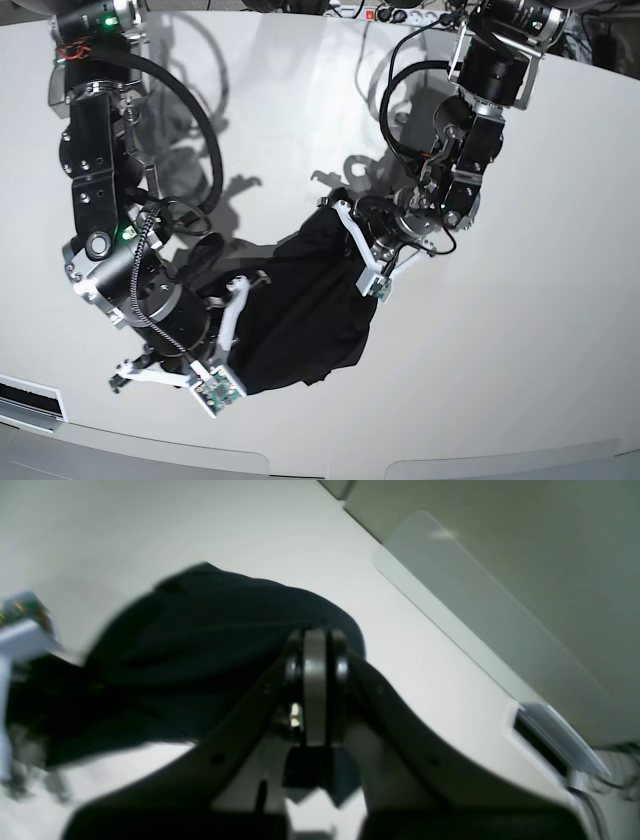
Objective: Layout the t-shirt on the table in an organized manner, then fold the t-shirt properly
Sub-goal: 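Grasp another edge with the left gripper and pull the shirt apart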
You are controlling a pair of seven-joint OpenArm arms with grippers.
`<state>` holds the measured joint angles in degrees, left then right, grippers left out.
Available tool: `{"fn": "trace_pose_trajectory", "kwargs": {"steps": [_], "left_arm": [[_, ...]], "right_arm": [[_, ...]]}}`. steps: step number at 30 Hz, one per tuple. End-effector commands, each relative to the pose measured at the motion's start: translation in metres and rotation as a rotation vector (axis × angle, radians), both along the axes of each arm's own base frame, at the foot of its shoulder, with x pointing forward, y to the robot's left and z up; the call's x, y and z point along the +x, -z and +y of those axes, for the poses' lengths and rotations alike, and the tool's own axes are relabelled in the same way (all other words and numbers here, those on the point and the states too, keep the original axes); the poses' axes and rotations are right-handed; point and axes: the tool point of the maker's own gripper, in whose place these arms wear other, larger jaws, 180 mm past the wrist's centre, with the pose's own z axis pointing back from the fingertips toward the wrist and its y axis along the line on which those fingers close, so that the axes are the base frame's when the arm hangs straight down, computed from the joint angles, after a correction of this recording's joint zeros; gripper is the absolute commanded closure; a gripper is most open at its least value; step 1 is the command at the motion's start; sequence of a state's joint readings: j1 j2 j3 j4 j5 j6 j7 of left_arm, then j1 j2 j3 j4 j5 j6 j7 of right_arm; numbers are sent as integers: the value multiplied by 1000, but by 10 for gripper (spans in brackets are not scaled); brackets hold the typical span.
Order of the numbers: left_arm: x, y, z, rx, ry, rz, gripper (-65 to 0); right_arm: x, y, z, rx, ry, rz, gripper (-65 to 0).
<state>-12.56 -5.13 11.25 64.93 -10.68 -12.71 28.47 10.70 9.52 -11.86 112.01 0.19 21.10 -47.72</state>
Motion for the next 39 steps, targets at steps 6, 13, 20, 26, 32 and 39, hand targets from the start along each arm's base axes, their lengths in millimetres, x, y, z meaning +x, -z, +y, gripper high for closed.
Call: {"fn": "trace_pose_trajectory", "kwargs": {"steps": [6, 13, 20, 26, 32, 39], "left_arm": [[38, -78, 29, 200, 62, -171, 0], [80, -163, 101, 424, -49, -387, 0], [107, -221, 160, 536, -99, -487, 0], [113, -259, 163, 437, -7, -509, 0], [100, -247, 142, 320, 104, -455, 0], [71, -198, 130, 270, 172, -339, 0]], "right_arm": [[16, -34, -42, -14, 93, -110, 0], [13, -38, -52, 42, 34, -88, 0], [-1, -31, -27, 48, -151, -40, 0], [2, -10, -27, 76, -155, 28, 0], [11, 40, -37, 139, -72, 175, 0], [21, 59, -70, 93, 106, 202, -270]]}}
